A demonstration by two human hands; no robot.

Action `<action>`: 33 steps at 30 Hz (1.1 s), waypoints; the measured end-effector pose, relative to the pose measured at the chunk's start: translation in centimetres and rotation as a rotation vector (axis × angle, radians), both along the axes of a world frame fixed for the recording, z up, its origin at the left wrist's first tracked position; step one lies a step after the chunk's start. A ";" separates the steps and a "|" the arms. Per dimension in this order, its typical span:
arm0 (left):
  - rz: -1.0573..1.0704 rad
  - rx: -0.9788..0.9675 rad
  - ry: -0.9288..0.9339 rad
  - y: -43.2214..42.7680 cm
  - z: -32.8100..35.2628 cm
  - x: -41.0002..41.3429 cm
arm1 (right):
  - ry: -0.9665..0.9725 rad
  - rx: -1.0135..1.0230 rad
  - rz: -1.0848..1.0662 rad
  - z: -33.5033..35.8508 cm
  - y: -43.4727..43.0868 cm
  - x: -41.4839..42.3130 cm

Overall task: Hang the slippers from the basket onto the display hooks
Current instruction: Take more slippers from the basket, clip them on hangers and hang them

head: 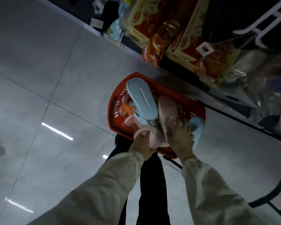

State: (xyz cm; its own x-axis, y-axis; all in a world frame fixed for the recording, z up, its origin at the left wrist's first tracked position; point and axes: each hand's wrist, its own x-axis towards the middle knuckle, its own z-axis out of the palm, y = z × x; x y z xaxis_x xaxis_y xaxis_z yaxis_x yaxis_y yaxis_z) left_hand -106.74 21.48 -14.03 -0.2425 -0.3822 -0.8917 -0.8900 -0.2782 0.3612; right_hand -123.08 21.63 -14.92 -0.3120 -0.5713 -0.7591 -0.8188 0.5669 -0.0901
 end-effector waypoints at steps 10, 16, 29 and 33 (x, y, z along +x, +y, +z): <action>-0.029 0.016 0.008 1.7 -5.0 -2.7 | 0.035 0.025 -0.175 -8.2 0.7 1.0; -0.060 -0.026 0.029 0.9 -4.4 -3.1 | -0.127 -0.050 -0.461 -7.6 1.7 0.5; -0.182 -0.263 0.046 -1.0 -1.3 -2.5 | -0.353 -0.151 -0.891 -1.5 6.6 -1.2; -0.495 -0.385 -0.008 -2.1 -1.4 -1.3 | -0.462 -0.140 -1.018 -1.3 7.5 -1.2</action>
